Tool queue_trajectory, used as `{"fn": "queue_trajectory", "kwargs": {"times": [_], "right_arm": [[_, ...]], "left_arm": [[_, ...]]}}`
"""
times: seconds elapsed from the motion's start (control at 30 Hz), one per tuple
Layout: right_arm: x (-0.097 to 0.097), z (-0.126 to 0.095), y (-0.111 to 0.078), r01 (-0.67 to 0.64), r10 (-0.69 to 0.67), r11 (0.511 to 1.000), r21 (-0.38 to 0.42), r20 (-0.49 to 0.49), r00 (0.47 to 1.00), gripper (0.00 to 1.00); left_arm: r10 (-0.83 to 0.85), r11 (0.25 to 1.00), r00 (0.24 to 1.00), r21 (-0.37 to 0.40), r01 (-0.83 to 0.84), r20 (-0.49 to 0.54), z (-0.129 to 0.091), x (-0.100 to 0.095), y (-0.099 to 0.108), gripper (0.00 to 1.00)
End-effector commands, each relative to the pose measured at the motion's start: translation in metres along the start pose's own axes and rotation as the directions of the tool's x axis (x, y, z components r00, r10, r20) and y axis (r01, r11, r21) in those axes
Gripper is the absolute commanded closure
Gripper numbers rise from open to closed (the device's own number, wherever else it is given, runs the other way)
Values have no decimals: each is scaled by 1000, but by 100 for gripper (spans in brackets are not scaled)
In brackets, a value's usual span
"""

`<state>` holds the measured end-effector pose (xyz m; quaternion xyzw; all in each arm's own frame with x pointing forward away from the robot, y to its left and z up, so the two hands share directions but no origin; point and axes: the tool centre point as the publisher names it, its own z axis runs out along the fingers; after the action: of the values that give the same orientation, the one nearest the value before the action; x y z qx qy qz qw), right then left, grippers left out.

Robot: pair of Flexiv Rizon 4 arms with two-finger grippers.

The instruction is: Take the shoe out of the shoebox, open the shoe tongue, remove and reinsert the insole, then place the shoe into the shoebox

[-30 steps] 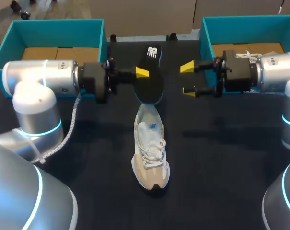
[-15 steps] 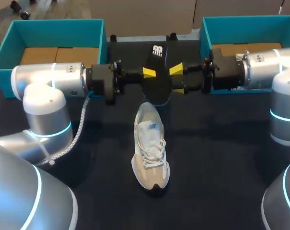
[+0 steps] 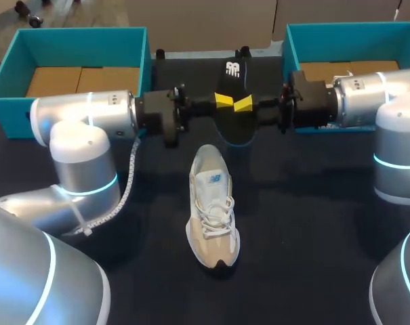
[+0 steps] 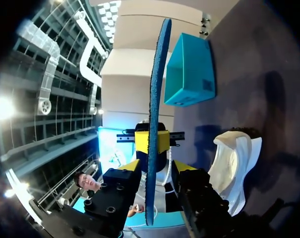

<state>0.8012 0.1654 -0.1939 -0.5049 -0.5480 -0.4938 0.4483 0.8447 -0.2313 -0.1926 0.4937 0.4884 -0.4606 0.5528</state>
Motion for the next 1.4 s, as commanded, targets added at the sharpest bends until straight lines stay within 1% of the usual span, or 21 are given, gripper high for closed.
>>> {"fn": "queue_trajectory", "kwargs": {"times": [0.03,0.07,0.17,0.27,0.33,0.4,0.6,0.63,0.67,0.7,0.73,0.93,1.13,1.4], "right_arm": [[-1,1,1,2,-2,1000,-1,0,1000,64],[-1,0,1,2,-2,1000,-1,0,1000,65],[-1,0,1,1,-1,1000,-1,1,1000,79],[-1,0,1,0,0,1000,2,1,1000,82],[-1,0,1,0,0,1000,3,0,1000,86],[-1,0,1,0,0,1000,5,-2,1000,100],[-1,0,2,23,-23,1000,-10,-31,999,100],[-1,0,2,25,-25,1000,-11,-31,999,100],[-1,0,2,28,-28,1000,-11,-31,999,100],[-1,0,2,36,-37,999,-15,-31,999,100],[-2,0,2,41,-42,999,-15,-31,999,100],[-7,-2,5,63,-63,998,-22,-23,998,100],[-9,-6,9,107,-108,993,-54,-25,994,100],[-13,-5,16,147,-150,986,-78,-32,988,100]], "left_arm": [[3,1000,1000,-1,-3,2,1,1,-2,100],[4,1000,1000,0,-4,1,1,1,-2,100],[4,1000,1000,-2,-4,1,1,1,-3,100],[3,1000,1000,-6,-3,3,1,1,-3,100],[3,1000,1000,-7,-3,4,1,1,-3,100],[3,1000,1000,-6,-3,4,1,0,-3,100],[-1,1000,1000,6,1,-4,2,-1,-5,100],[-4,1000,1000,8,4,-9,1,-2,-5,89],[-9,1000,1000,11,9,-14,0,-2,-5,53],[-10,1000,1000,12,10,-19,-1,-3,-4,3],[-10,1000,1000,10,10,-25,-3,-4,-4,0],[-30,1000,998,4,30,-51,-19,-5,0,0],[-89,996,991,-30,86,-99,-41,2,4,0],[-153,987,975,-69,144,-161,-65,9,4,0]]}}
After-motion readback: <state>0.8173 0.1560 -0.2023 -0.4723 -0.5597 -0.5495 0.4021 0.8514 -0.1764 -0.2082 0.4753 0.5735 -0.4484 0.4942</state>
